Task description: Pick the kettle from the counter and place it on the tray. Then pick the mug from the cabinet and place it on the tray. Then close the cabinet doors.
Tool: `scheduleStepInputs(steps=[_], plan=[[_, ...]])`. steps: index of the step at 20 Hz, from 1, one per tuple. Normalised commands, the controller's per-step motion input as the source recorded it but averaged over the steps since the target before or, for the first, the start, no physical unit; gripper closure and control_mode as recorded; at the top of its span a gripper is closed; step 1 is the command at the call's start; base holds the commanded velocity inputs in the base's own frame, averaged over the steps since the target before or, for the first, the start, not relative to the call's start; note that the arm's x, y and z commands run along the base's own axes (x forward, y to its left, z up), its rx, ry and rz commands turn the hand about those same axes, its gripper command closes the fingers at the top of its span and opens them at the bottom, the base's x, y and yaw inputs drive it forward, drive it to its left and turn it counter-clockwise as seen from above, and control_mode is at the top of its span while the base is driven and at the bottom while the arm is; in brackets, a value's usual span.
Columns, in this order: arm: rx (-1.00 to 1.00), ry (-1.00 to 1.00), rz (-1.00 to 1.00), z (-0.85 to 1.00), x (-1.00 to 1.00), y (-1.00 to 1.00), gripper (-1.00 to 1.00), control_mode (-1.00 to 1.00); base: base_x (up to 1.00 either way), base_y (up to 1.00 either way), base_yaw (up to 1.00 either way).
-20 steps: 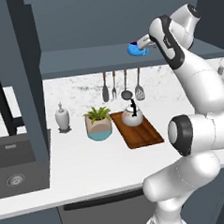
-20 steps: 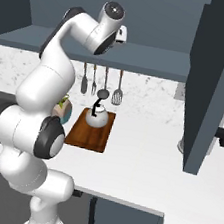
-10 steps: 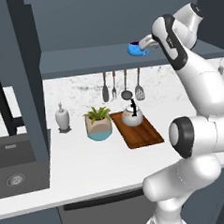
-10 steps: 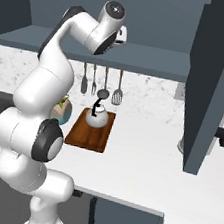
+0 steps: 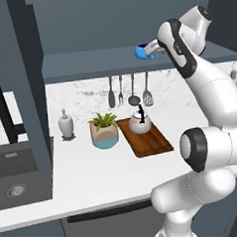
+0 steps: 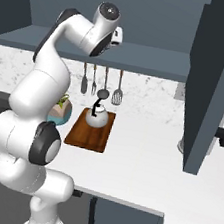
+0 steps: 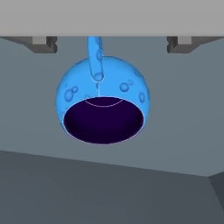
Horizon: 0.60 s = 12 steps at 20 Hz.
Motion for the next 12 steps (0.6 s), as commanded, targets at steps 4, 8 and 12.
scheduleStepInputs(steps=[4,8,12], plan=[[-0.01,0.0,0.0,-0.01,0.15,0.03,-1.0,-1.0,0.0,0.0,0.0],[0.0,0.0,0.0,0.0,0.11,0.0,-1.0,-1.0,0.0,0.0,0.0],[0.0,0.02,0.0,-0.01,0.09,0.0,-1.0,-1.0,0.0,0.0,0.0]])
